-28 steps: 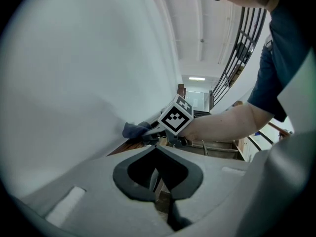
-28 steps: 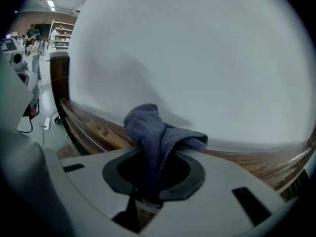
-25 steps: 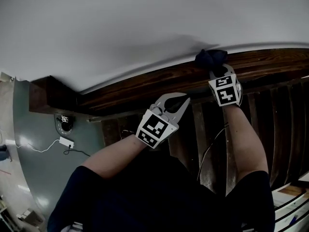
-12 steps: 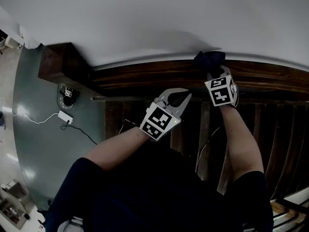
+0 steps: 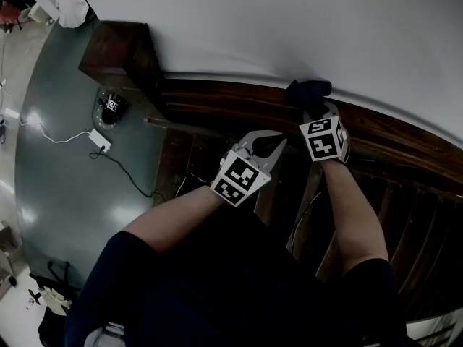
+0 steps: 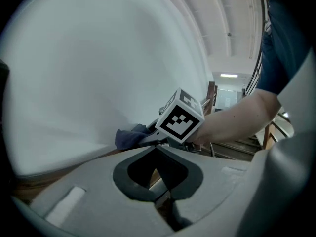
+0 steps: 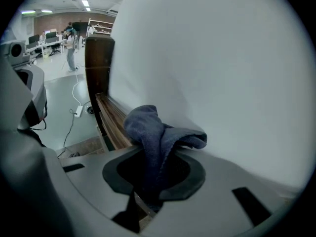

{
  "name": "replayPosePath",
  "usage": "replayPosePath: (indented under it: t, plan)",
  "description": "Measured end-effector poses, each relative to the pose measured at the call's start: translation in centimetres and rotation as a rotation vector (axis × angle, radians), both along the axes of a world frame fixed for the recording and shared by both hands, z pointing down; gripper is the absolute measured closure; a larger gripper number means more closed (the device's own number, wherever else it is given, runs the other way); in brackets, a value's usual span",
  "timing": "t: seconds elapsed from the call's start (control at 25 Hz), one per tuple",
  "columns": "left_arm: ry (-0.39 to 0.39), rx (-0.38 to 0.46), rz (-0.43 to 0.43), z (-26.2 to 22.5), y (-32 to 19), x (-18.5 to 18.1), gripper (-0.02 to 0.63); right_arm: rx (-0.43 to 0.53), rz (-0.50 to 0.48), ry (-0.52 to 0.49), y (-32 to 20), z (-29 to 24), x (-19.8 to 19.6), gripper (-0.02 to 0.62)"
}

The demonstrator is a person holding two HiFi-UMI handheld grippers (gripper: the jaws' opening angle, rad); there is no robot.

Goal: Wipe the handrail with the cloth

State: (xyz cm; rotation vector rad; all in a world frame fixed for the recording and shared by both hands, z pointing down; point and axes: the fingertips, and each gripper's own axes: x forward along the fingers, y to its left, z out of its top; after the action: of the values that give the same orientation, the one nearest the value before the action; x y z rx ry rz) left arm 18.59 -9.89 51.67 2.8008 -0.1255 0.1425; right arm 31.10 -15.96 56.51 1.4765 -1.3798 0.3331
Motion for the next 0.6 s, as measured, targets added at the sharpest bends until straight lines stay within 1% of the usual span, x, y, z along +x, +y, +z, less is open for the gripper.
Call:
replayPosePath:
  t: [0.36,0.6]
  plan:
    - [-0.046,-0.023,-0.139,3.4,-3.6,-5.2,0.603,-0.070,-0.125,-0.057,-5.4,6.1,-7.5,0.506]
    - [-0.077,-0.041,-0.237,6.8,-6.3,-8.4,0.603,-0.123,-0.209,-0.096,-9.1,10.4,-13.0,0.506]
